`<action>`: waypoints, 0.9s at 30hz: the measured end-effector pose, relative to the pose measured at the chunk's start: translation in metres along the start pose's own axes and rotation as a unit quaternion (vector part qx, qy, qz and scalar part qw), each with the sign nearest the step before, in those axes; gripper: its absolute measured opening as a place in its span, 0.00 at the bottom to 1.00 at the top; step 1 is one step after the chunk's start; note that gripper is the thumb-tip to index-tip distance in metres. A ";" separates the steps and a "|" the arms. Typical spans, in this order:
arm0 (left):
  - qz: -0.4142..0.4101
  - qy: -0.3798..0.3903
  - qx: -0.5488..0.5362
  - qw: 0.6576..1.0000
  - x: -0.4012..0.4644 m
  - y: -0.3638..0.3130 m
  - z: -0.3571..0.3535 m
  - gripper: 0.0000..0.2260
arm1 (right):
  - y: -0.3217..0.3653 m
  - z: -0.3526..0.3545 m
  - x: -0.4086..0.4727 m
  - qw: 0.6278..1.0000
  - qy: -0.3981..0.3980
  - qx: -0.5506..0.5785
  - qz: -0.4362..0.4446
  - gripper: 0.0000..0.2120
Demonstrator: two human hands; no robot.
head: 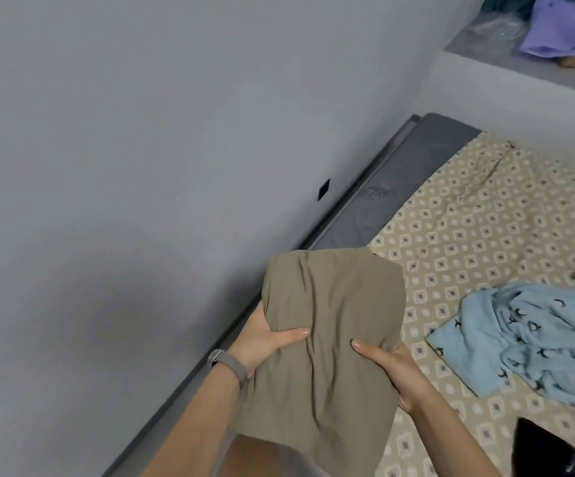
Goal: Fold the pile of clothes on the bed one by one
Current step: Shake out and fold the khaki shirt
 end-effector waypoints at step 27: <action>0.152 0.017 0.240 0.959 0.272 0.130 0.039 0.35 | -0.121 0.081 0.204 0.943 -0.314 -0.074 -0.075 0.38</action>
Point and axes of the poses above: each hand's wrist, its own x-axis towards the middle knuckle, its own z-axis out of the back of the hand, y = z × x, the point moved 9 cm from there along x, towards the middle knuckle, and after that the axes turned 2 degrees about z, right-handed, at the moved point
